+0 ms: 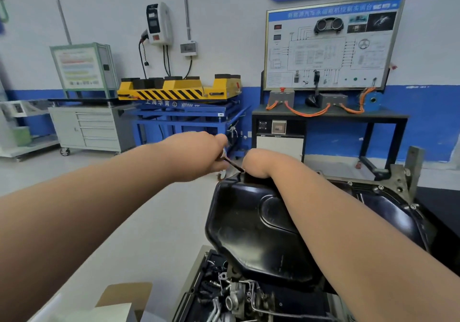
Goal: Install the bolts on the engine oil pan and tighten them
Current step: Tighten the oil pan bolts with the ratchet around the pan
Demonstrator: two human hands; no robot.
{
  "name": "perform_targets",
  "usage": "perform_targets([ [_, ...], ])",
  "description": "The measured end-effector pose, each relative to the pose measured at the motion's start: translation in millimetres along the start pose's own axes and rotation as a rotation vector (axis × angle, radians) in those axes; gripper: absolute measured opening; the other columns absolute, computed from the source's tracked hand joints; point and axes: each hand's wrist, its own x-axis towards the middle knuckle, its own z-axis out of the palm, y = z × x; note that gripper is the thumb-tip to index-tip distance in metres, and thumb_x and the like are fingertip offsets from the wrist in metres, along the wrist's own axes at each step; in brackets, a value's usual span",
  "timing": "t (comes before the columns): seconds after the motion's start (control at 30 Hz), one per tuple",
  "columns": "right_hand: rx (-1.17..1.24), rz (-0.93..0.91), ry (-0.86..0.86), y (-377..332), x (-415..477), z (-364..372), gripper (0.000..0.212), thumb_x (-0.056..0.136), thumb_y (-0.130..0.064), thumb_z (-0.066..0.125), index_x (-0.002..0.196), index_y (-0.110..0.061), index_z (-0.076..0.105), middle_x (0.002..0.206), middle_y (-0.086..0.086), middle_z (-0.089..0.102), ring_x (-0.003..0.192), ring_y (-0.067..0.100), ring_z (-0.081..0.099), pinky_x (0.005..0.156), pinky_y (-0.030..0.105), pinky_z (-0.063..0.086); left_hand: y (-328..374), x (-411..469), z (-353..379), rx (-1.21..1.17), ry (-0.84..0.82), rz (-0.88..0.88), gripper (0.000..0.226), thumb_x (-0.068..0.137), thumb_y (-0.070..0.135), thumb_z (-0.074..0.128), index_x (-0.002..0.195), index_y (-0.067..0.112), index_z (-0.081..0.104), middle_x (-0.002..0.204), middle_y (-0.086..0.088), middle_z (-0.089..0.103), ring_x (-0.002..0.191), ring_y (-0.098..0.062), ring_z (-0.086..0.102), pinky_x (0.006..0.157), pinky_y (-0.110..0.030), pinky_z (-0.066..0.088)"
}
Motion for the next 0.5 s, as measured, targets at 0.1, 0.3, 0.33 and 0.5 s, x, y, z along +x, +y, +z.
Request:
perform_targets([
  [0.1, -0.004, -0.008, 0.004, -0.2, -0.2, -0.4, 0.030, 0.093, -0.008, 0.038, 0.102, -0.001, 0.066, 0.107, 0.016, 0.064, 0.095, 0.032, 0.061, 0.089, 0.039, 0.049, 9.7, -1.5, 4.4, -0.738, -0.067, -0.397, 0.041, 0.098, 0.045, 0.045, 0.090, 0.006, 0.055, 0.055, 0.001, 0.053, 0.050, -0.019, 0.060, 0.063, -0.040, 0.057],
  [0.3, -0.004, 0.008, 0.035, -3.2, -4.2, -1.2, 0.024, 0.093, -0.007, 0.038, 0.086, -0.007, 0.060, 0.097, 0.013, 0.063, 0.086, 0.031, 0.060, 0.083, 0.037, 0.050, 7.9, -1.6, -0.8, 0.146, 0.085, 0.058, 0.024, 0.099, 0.046, 0.037, 0.097, 0.022, 0.038, 0.069, 0.005, 0.050, 0.057, -0.015, 0.050, 0.073, -0.031, 0.040],
  [0.33, -0.009, 0.011, 0.045, -3.5, -5.6, -1.3, 0.023, 0.093, -0.007, 0.038, 0.083, -0.009, 0.058, 0.092, 0.011, 0.060, 0.080, 0.029, 0.057, 0.078, 0.035, 0.048, 3.4, -0.8, -4.6, 0.252, 0.078, 0.139, 0.025, 0.099, 0.047, 0.034, 0.097, 0.023, 0.033, 0.072, 0.005, 0.052, 0.061, -0.018, 0.052, 0.087, -0.036, 0.036],
  [0.5, 0.043, 0.016, 0.061, -4.2, -8.1, -1.5, 0.019, 0.094, -0.012, 0.041, 0.082, -0.010, 0.056, 0.093, 0.009, 0.061, 0.080, 0.027, 0.054, 0.075, 0.034, 0.045, 9.0, 3.5, -9.3, -0.056, -0.020, -0.082, 0.042, 0.095, 0.056, 0.040, 0.092, 0.015, 0.050, 0.070, 0.002, 0.061, 0.061, -0.016, 0.059, 0.072, -0.030, 0.047],
])
